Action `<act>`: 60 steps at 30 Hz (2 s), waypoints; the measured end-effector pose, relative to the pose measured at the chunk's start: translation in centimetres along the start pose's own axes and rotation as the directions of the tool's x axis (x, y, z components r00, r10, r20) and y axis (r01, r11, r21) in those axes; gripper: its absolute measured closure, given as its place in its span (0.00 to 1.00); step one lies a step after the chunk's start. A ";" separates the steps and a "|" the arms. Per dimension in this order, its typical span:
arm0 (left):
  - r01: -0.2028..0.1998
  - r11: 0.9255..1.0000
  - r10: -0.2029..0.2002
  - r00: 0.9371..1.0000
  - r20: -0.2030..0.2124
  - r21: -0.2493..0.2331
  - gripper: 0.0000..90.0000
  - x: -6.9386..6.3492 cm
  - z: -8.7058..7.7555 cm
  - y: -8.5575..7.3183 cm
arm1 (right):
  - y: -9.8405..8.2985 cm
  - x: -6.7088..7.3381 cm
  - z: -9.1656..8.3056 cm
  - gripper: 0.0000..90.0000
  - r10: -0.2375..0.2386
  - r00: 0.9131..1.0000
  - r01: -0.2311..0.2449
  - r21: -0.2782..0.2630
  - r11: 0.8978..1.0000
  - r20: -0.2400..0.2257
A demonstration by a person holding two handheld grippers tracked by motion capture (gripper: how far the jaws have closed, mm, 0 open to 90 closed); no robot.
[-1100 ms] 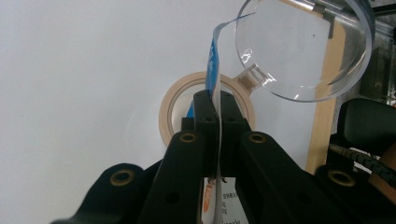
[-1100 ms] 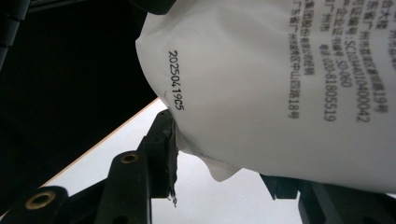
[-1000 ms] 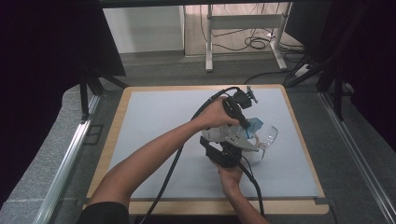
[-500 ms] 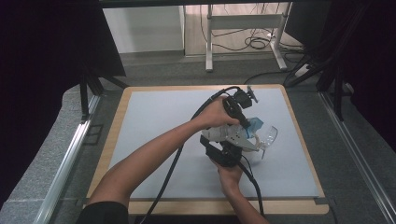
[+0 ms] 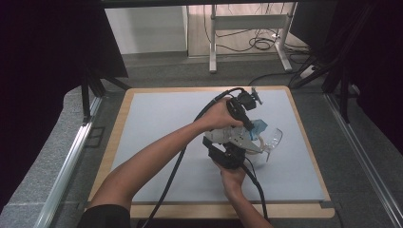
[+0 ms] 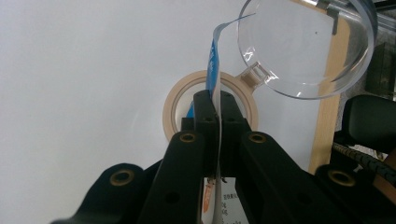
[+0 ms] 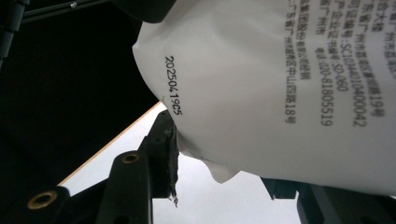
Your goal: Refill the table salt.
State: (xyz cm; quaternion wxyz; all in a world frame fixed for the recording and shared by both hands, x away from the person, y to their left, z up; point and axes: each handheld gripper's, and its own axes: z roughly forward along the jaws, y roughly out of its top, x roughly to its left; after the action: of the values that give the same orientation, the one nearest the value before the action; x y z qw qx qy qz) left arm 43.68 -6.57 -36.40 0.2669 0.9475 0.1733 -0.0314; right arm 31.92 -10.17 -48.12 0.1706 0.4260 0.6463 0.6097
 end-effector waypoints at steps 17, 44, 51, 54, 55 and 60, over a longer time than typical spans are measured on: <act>0.001 1.000 -0.001 1.000 0.004 -0.002 1.00 -0.1 -0.1 0.0 | 0.1 0.1 -0.2 0.60 -0.009 1.000 0.009 0.001 1.000 0.003; 0.000 1.000 0.000 1.000 -0.001 -0.008 1.00 -0.2 -0.1 0.0 | 0.1 0.1 -0.1 0.61 -0.003 1.000 0.003 -0.003 1.000 0.006; -0.007 1.000 0.007 1.000 -0.004 -0.005 1.00 -0.3 -0.2 0.1 | 0.1 0.1 -0.2 0.61 -0.008 1.000 0.008 -0.016 1.000 0.018; -0.004 1.000 0.004 1.000 -0.002 -0.007 1.00 -0.3 -0.3 0.1 | 0.1 0.2 -0.1 0.61 -0.007 1.000 0.007 -0.017 1.000 0.015; -0.006 1.000 0.006 1.000 -0.003 -0.007 1.00 -0.3 -0.3 0.1 | 0.1 0.2 -0.1 0.61 -0.006 1.000 0.006 -0.018 1.000 0.015; -0.006 1.000 0.006 1.000 -0.001 -0.003 1.00 -0.3 -0.3 0.1 | 0.3 0.3 -0.3 0.60 0.000 1.000 0.000 -0.016 1.000 0.012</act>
State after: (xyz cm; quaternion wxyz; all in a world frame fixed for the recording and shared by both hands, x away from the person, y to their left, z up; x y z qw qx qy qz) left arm 43.44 -6.61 -36.00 0.2685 0.9476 0.1707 -0.0297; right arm 31.60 -10.12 -47.71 0.1779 0.4281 0.6404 0.6124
